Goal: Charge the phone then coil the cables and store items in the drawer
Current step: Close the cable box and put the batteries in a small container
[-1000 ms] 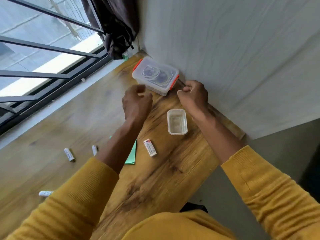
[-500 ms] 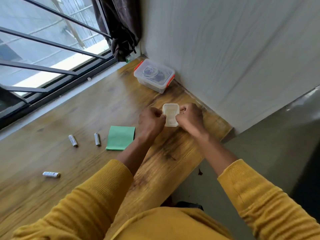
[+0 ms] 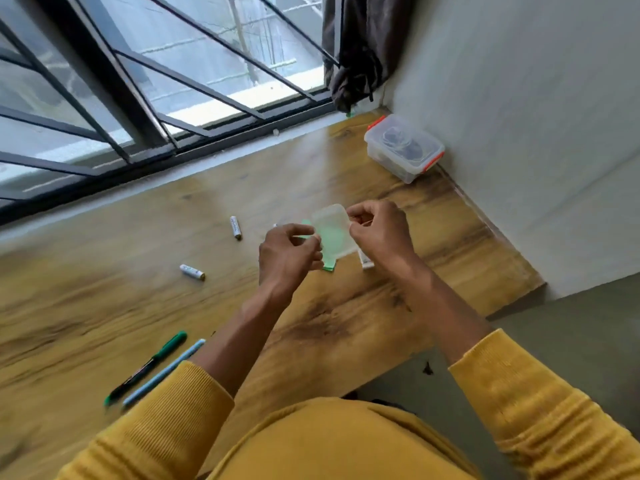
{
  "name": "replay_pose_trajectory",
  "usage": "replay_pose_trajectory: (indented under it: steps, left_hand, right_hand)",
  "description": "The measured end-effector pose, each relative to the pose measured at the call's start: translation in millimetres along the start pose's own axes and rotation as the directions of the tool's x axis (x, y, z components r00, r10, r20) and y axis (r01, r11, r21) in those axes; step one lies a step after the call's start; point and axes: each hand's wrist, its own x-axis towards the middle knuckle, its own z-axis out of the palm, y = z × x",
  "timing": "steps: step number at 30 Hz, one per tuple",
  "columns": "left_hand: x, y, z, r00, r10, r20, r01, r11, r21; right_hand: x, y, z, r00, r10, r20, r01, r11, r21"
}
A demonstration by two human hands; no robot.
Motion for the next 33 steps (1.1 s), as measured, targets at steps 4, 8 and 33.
replay_pose_trajectory:
  steps: [4, 8, 33]
  left_hand:
    - [-18.9, -29.4, -56.6, 0.994, -0.054, -0.099, 0.046, 0.996, -0.080]
    - [-36.1, -57.1, -111.4, 0.968, -0.090, -0.235, 0.069, 0.993, -0.094]
    - [-40.9, -121.7, -263.6, 0.851, -0.184, -0.491, 0.217, 0.976, 0.012]
  right_hand:
    - [-10.0, -34.4, 50.9, 0.987, -0.084, 0.137, 0.086, 0.996, -0.002]
    - [-28.6, -68.5, 100.8, 0.952, -0.148, 0.270, 0.142, 0.989, 0.041]
    - [-62.3, -146.9, 237.6, 0.847, -0.269, 0.458, 0.281, 0.959, 0.043]
